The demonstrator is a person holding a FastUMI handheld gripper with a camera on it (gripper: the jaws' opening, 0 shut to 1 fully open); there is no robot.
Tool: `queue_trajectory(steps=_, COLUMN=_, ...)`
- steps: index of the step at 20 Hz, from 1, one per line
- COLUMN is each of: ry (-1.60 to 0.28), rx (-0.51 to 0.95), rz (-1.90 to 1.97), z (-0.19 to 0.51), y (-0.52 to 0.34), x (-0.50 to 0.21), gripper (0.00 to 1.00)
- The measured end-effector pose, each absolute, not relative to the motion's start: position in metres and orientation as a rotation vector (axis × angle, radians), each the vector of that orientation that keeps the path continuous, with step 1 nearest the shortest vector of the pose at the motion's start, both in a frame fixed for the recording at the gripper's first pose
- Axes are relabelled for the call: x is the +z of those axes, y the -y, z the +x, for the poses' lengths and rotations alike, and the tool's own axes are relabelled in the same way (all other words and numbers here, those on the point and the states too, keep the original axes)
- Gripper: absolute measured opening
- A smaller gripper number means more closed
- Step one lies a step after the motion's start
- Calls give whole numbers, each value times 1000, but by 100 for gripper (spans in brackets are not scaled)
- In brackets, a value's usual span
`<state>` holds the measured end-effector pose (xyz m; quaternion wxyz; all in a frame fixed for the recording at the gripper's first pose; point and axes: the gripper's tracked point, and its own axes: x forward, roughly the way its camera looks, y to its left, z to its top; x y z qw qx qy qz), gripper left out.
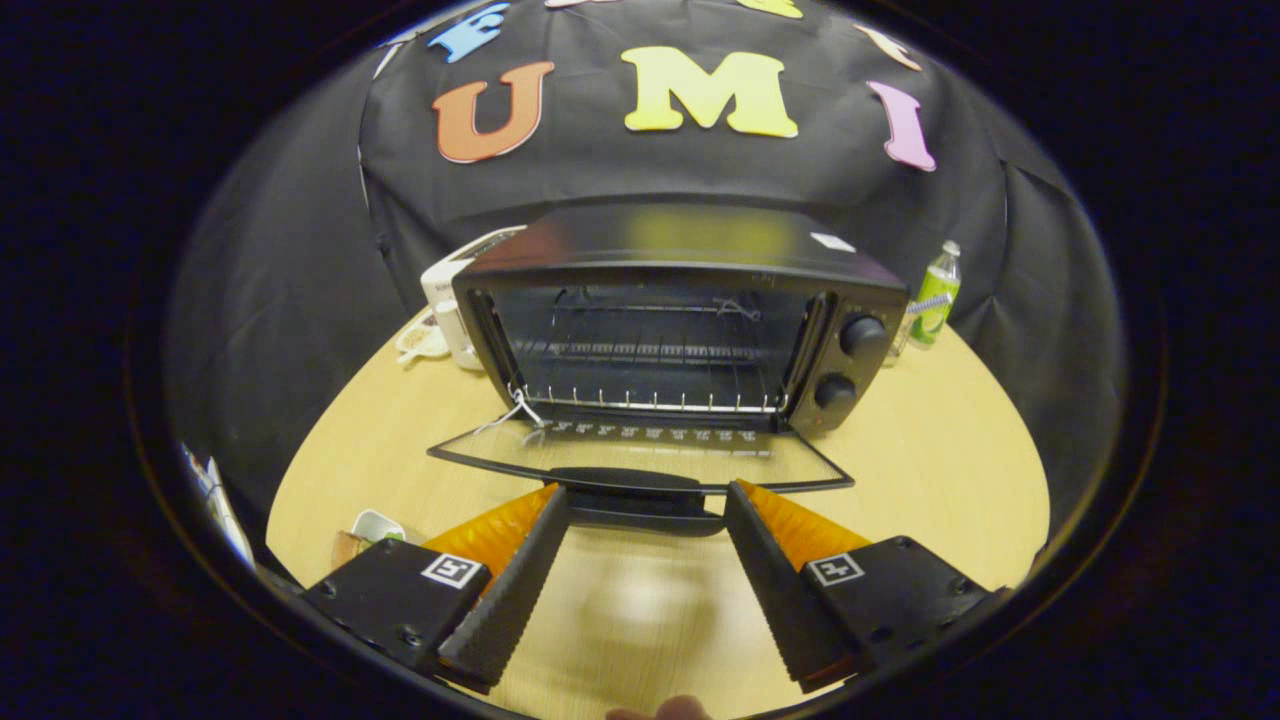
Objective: Open the toaster oven, put the food inside, and close the toaster oven door.
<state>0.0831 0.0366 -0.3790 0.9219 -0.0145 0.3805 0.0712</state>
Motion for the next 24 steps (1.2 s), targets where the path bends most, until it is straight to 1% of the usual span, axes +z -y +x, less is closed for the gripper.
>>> queue_trajectory(steps=2, ry=-825, rx=139, rz=11, z=69, y=-35, x=-384, gripper=100)
queue_trajectory(steps=4, ry=-823, rx=159, rz=19, z=67, y=-36, x=-373, gripper=100)
queue_trajectory(steps=6, ry=-806, rx=207, rz=32, z=53, y=-41, x=-350, gripper=100)
queue_trajectory(steps=10, ry=-807, rx=325, rz=190, z=39, y=-59, x=-299, gripper=100)
queue_trajectory(steps=14, ry=-905, rx=404, rz=303, z=18, y=-74, x=-273, gripper=100)
queue_trajectory(steps=17, ry=-988, rx=447, rz=336, z=4, y=-94, x=-275, gripper=100)
queue_trajectory(steps=19, ry=-1062, rx=502, rz=383, z=-12, y=-118, x=-281, gripper=100)
queue_trajectory(steps=22, ry=-1177, rx=549, rz=438, z=-28, y=-149, x=-301, gripper=100)
queue_trajectory(steps=24, ry=-1244, rx=564, rz=463, z=-35, y=-166, x=-317, gripper=98)
